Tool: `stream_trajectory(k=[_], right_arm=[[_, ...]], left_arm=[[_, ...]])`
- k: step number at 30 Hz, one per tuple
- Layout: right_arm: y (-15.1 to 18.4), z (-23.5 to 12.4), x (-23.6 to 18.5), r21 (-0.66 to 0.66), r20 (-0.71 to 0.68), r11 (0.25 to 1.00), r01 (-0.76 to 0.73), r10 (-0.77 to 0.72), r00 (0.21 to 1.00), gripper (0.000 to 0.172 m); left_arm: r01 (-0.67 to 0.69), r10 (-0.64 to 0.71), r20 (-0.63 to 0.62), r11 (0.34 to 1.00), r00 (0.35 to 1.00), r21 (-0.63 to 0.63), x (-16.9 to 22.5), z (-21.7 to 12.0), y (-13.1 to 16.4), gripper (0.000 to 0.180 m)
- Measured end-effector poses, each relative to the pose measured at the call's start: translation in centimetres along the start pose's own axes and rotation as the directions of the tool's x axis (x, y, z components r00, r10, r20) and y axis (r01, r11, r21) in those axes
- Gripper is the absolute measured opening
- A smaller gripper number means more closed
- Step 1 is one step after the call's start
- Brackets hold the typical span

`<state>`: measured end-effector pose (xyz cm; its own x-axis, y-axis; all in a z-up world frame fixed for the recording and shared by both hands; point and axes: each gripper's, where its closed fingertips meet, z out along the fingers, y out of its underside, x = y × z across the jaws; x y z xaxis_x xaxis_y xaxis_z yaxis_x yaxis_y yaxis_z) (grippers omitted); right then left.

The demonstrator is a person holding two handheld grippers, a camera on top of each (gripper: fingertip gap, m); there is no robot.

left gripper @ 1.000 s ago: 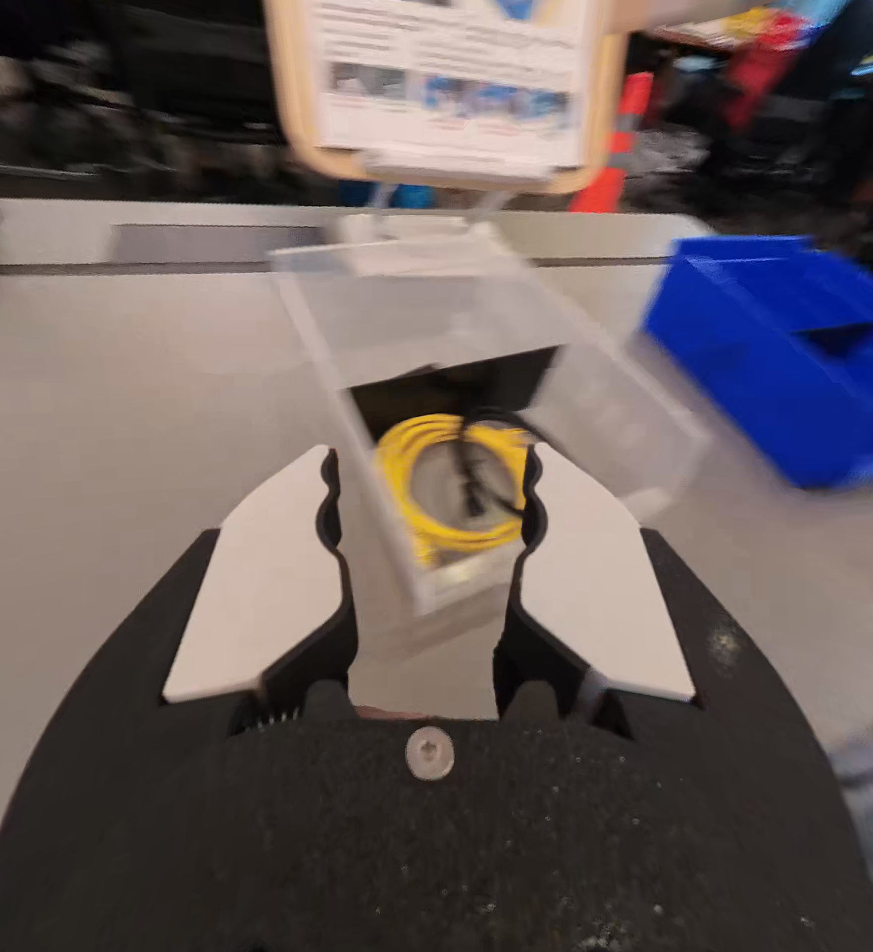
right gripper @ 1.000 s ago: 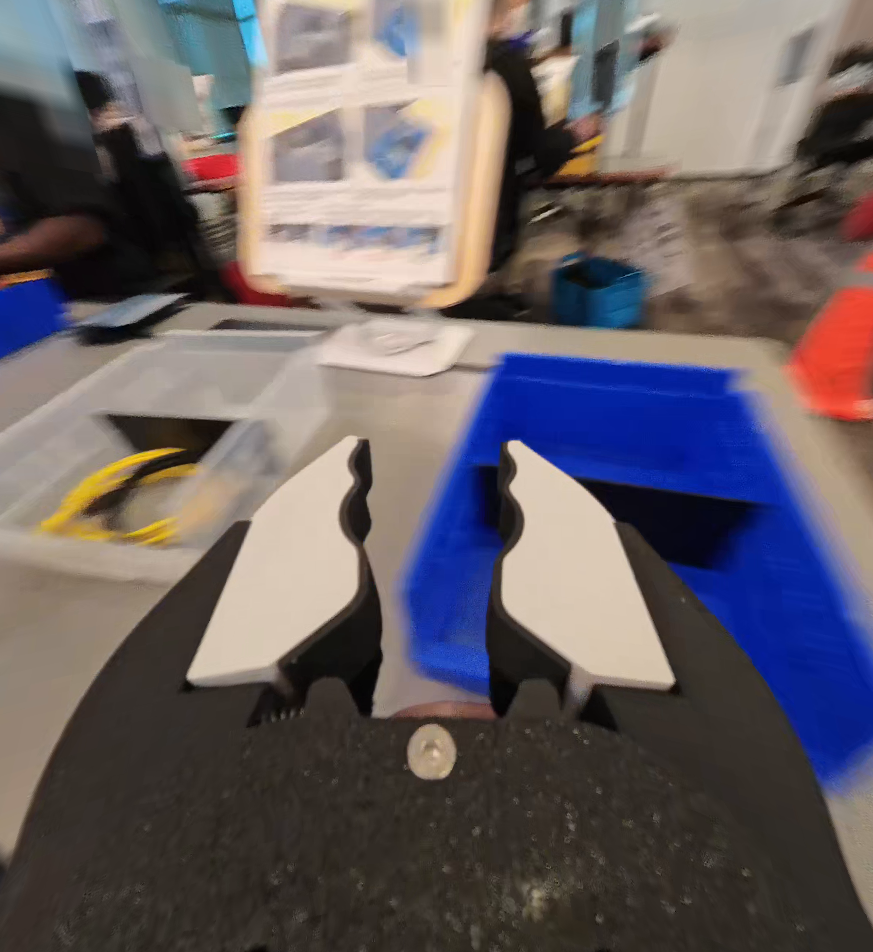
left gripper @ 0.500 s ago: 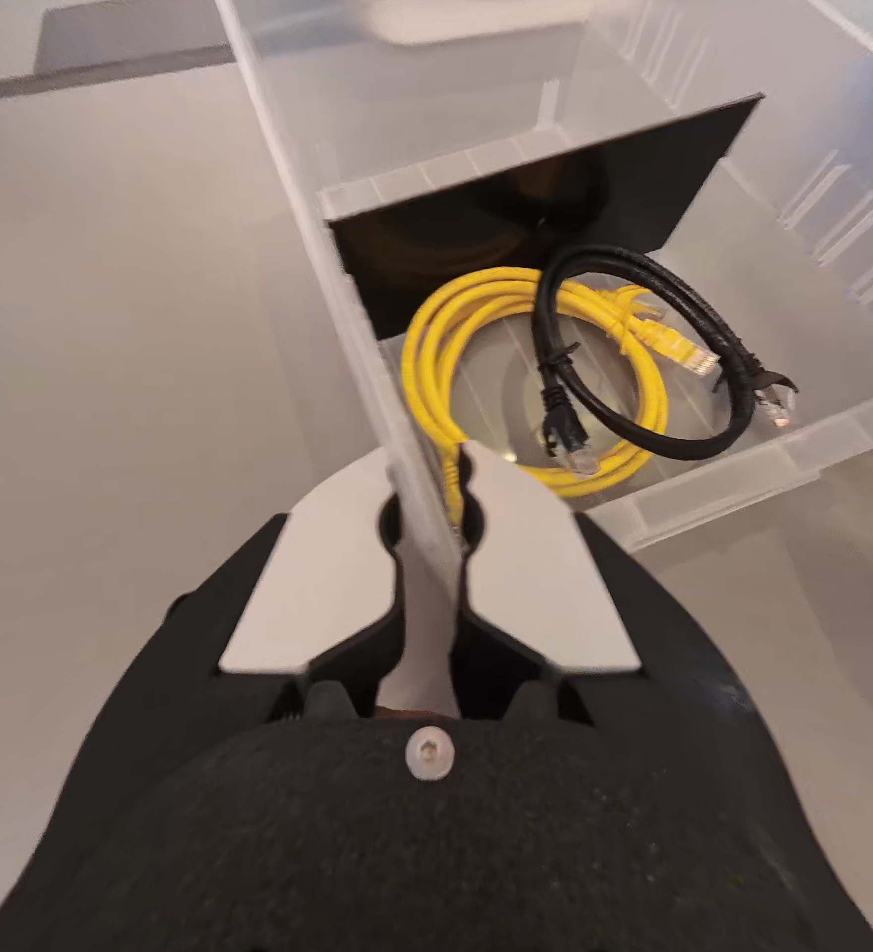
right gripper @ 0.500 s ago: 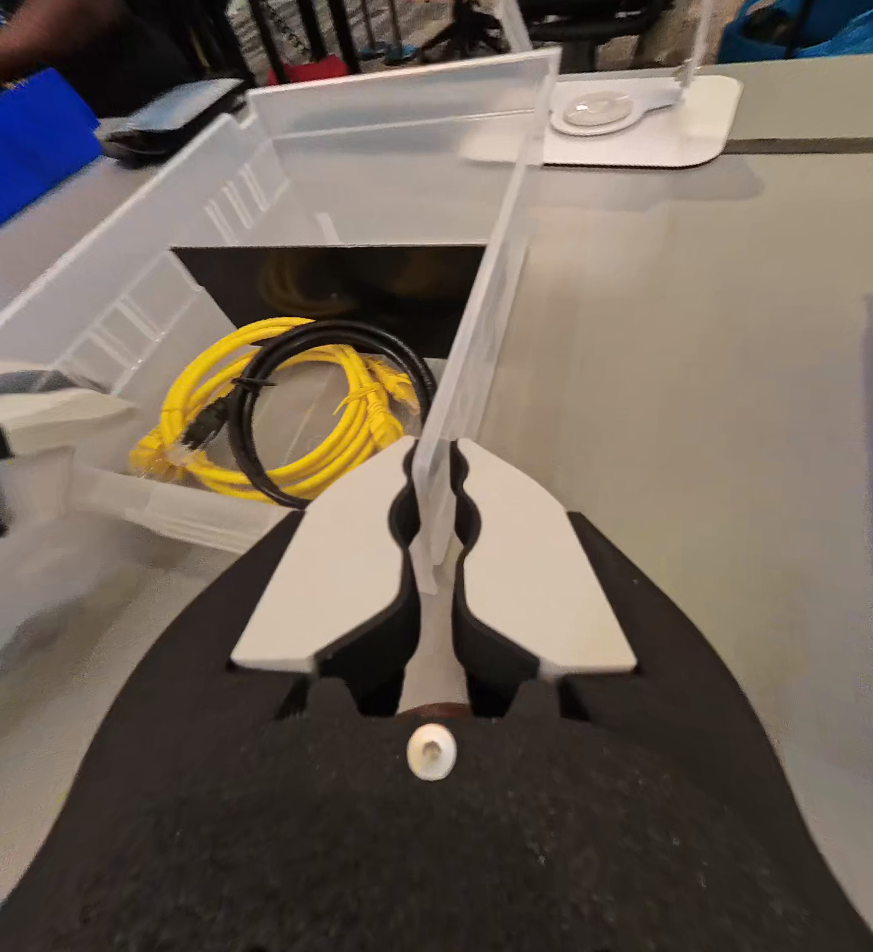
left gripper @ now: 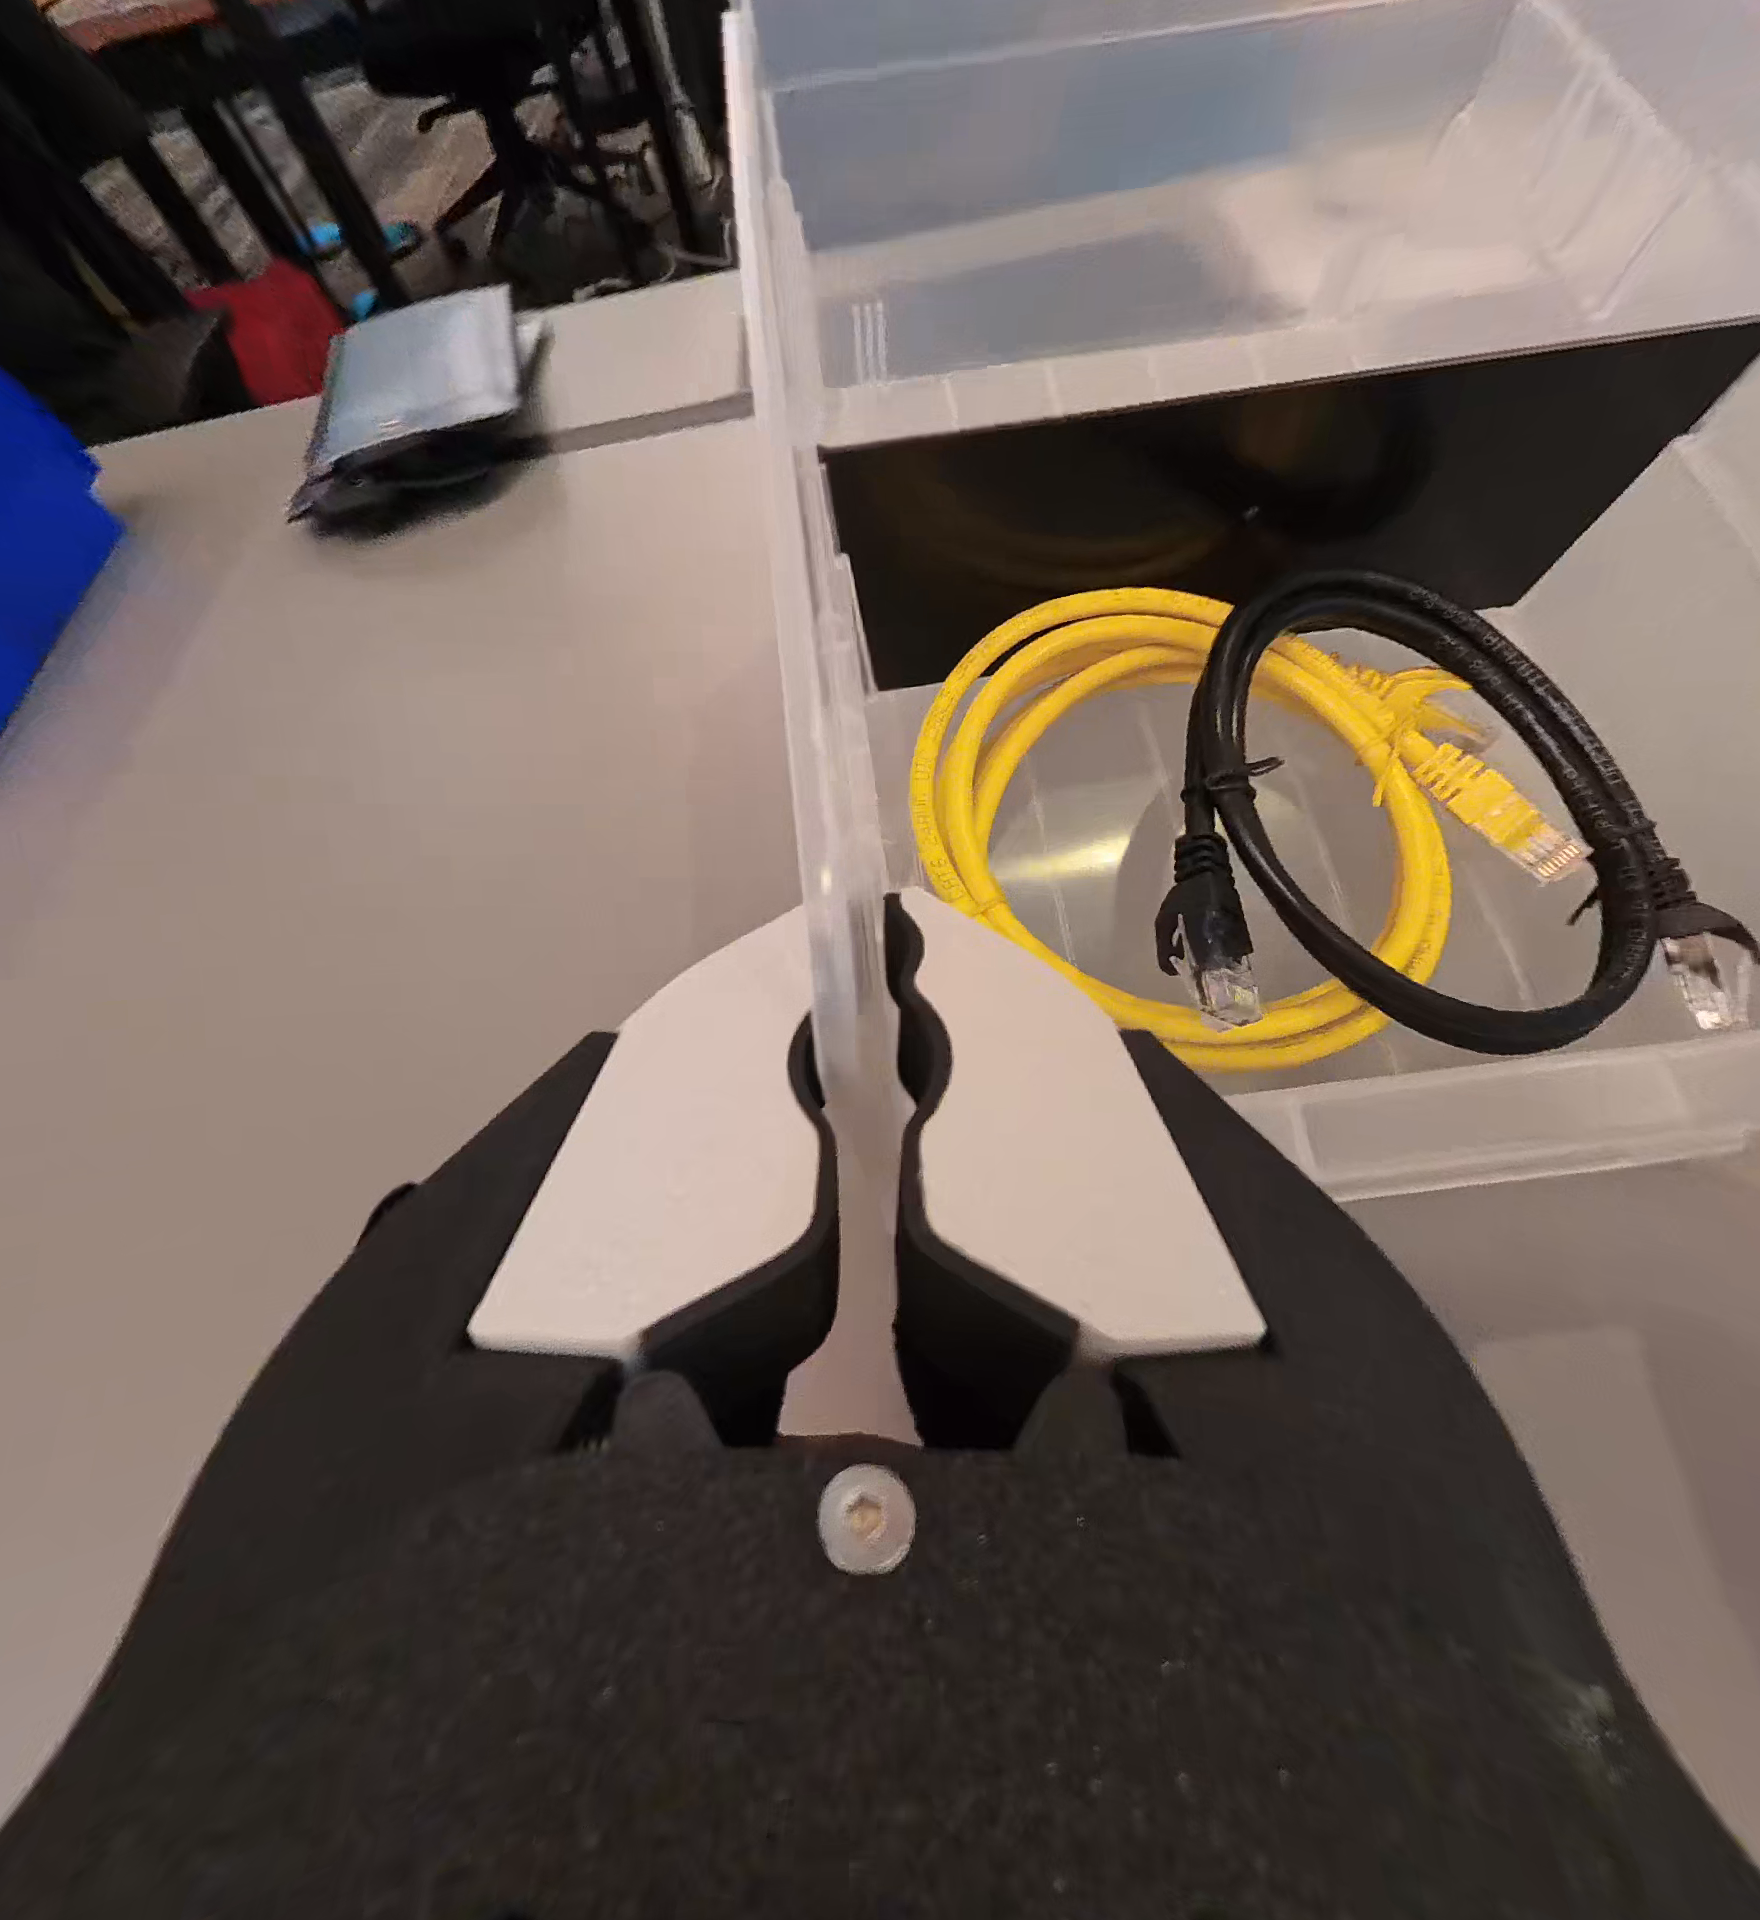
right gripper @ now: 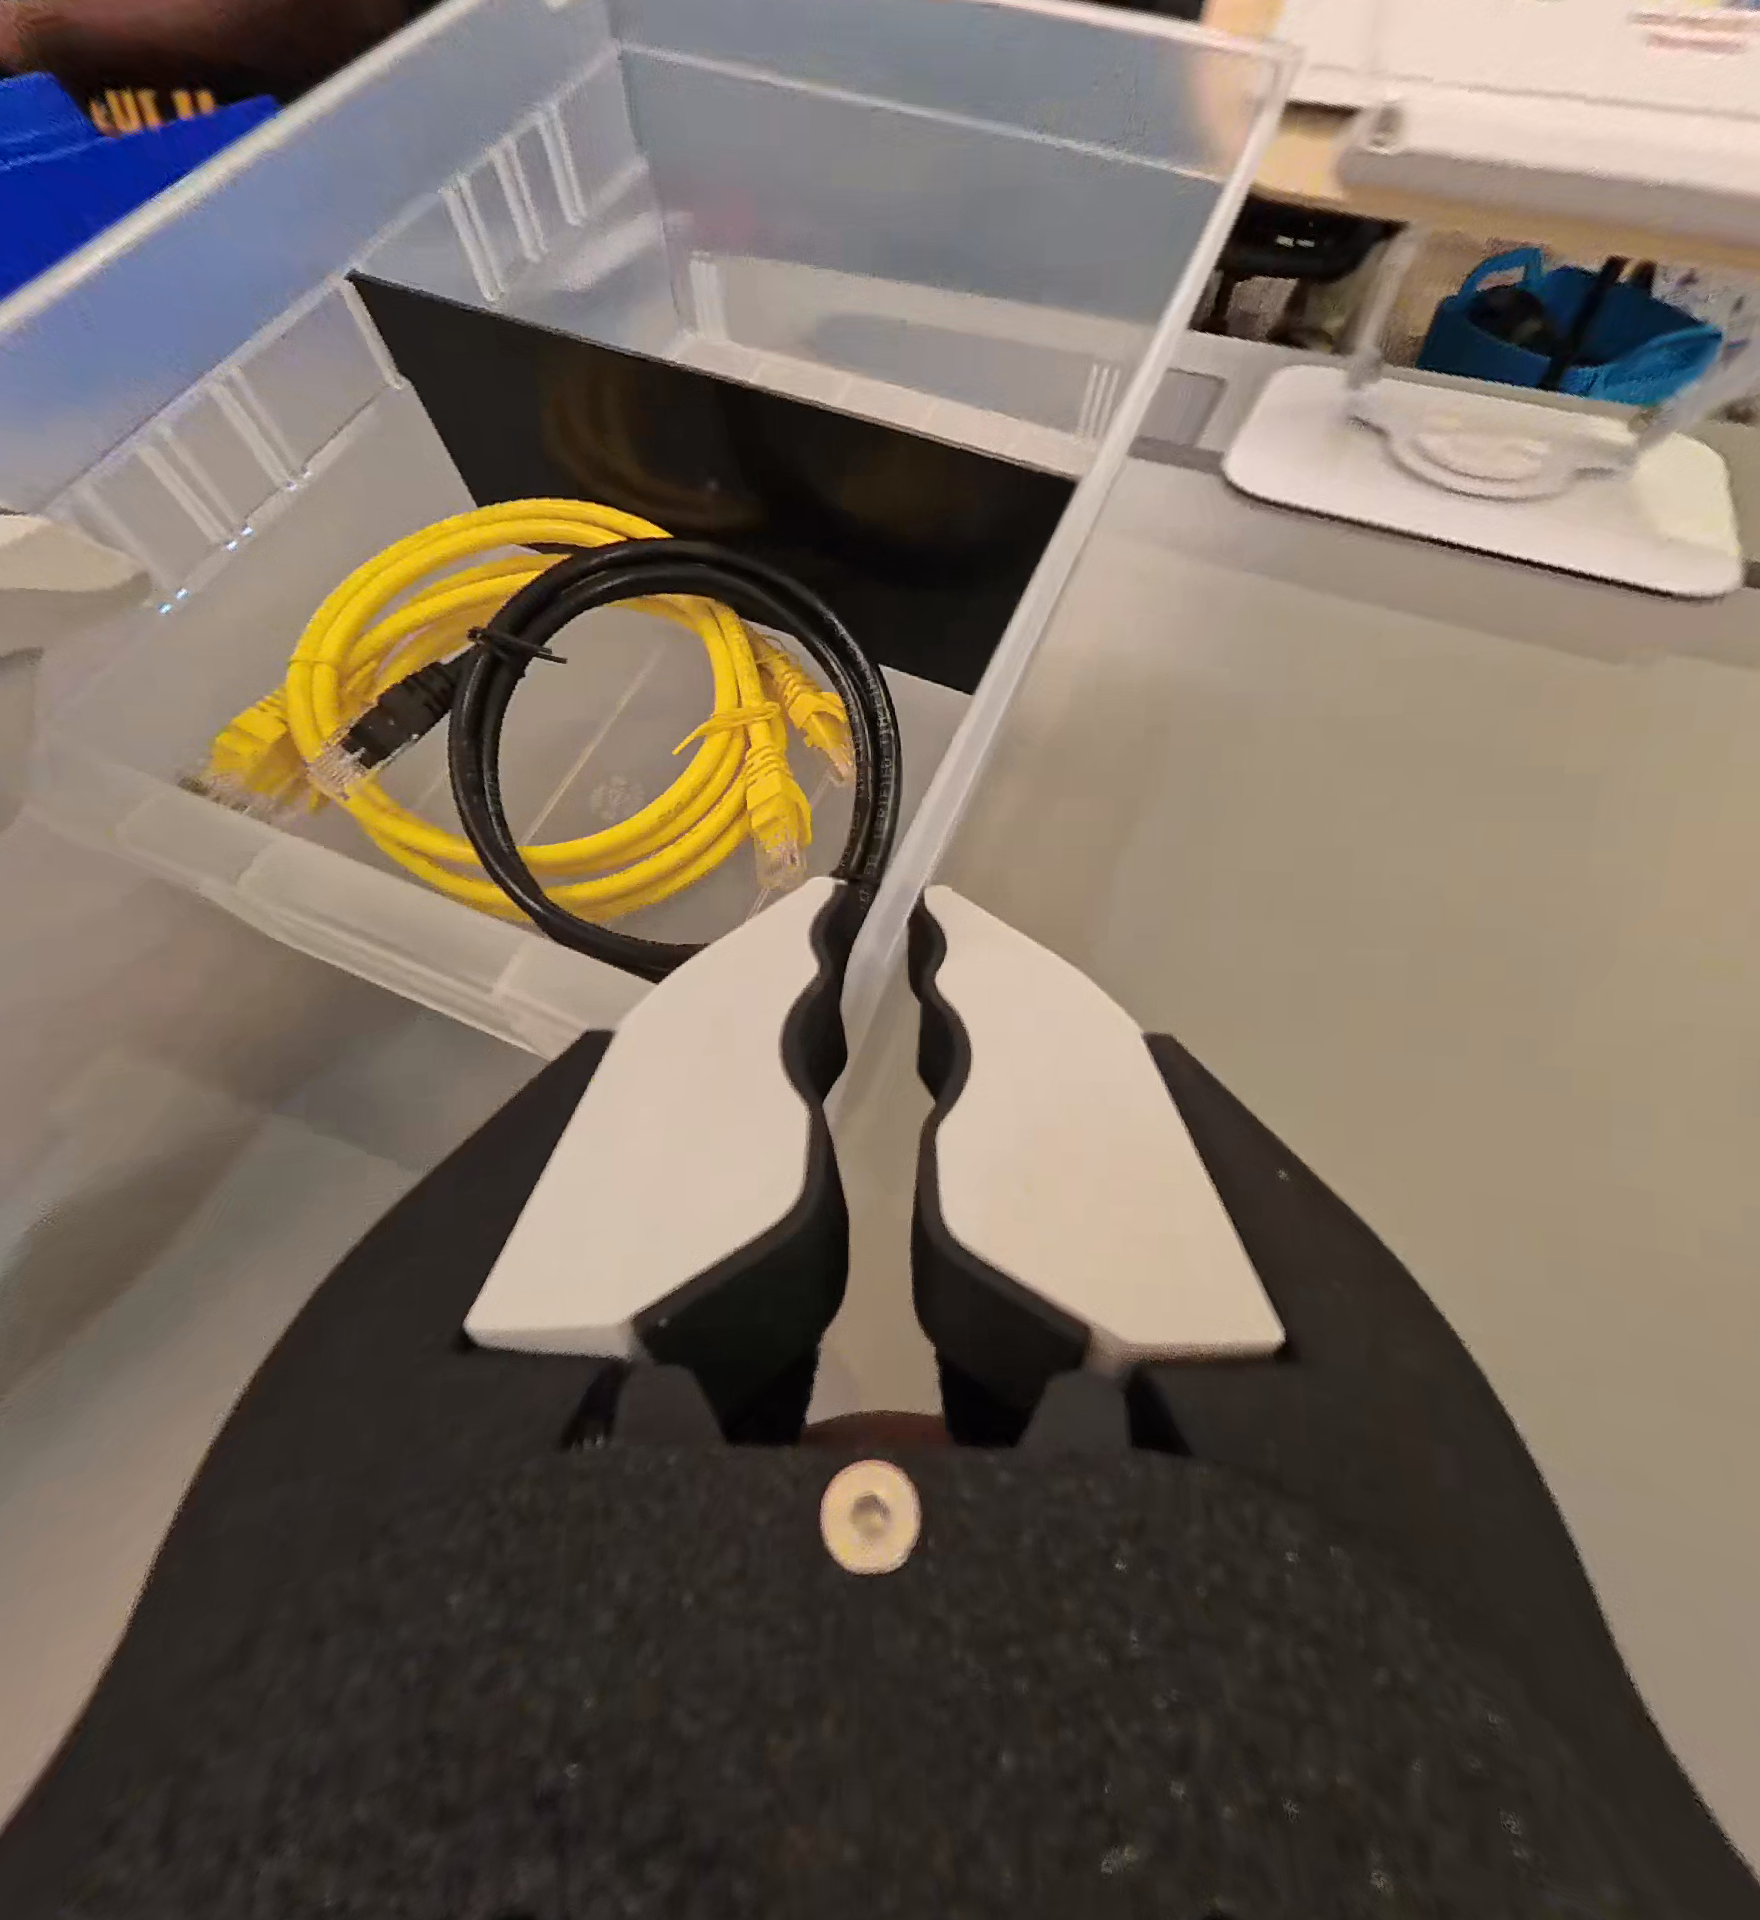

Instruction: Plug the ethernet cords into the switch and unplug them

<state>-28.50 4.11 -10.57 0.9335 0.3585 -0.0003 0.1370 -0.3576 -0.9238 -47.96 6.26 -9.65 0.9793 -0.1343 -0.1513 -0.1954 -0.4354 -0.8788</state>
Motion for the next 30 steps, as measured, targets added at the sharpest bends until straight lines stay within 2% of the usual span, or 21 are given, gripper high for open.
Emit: stream_trajectory(k=[4,6,9,11,14,18,20,22,25,27,30], right_arm=[[-0.1,2.2,-5.3,-0.056,0.004,0.998,0.030,-0.030,1.000,0.009],[0.4,3.4,-7.1,-0.093,0.022,0.995,0.020,-0.018,1.000,0.009],[0.5,4.4,-8.7,-0.093,0.044,0.995,0.029,-0.025,0.999,0.011],[0.4,4.6,-8.9,-0.084,0.037,0.994,0.065,-0.062,0.997,0.013],[0.6,4.3,-10.2,-0.059,0.131,0.990,0.132,-0.123,0.984,0.041],[0.7,1.3,-10.2,-0.024,0.197,0.966,0.257,-0.247,0.949,0.041],[1.0,-1.2,-10.2,-0.016,0.326,0.979,0.202,-0.186,0.927,0.039],[1.7,-3.9,-8.5,-0.055,0.448,0.991,0.121,-0.084,0.890,0.039],[2.3,-7.0,-2.2,-0.084,0.509,0.996,0.019,0.027,0.861,0.040],[2.7,-8.6,3.5,-0.082,0.486,0.997,-0.016,0.054,0.872,0.039],[2.8,-11.1,12.7,-0.040,0.379,0.998,-0.037,0.050,0.924,0.038]], left_arm=[[0.108,-0.107,0.039,0.993,0.994,-0.039,-5.2,0.4,2.0,0.004],[0.120,-0.118,0.045,0.991,0.992,-0.054,-7.0,0.7,2.7,0.004],[0.154,-0.153,0.015,0.977,0.988,-0.150,-8.3,1.7,4.6,0.006],[0.206,-0.210,-0.021,0.970,0.977,-0.125,-8.3,1.8,4.4,0.004],[0.198,-0.199,0.001,0.975,0.980,-0.103,-8.4,1.8,4.2,0.007],[0.154,-0.152,0.051,0.987,0.987,-0.043,-7.8,1.0,2.6,0.057],[0.128,-0.130,0.070,0.991,0.989,0.036,-7.3,-0.4,0.6,0.058],[0.147,-0.153,0.063,0.985,0.986,0.094,-6.1,-2.3,-1.9,0.058],[0.191,-0.180,-0.079,0.968,0.981,0.165,-1.4,-5.1,-5.2,0.055],[0.223,-0.193,-0.176,0.960,0.965,0.167,1.8,-5.7,-5.8,0.052],[0.289,-0.245,-0.298,0.950,0.922,0.115,5.6,-5.6,-4.6,0.053]])
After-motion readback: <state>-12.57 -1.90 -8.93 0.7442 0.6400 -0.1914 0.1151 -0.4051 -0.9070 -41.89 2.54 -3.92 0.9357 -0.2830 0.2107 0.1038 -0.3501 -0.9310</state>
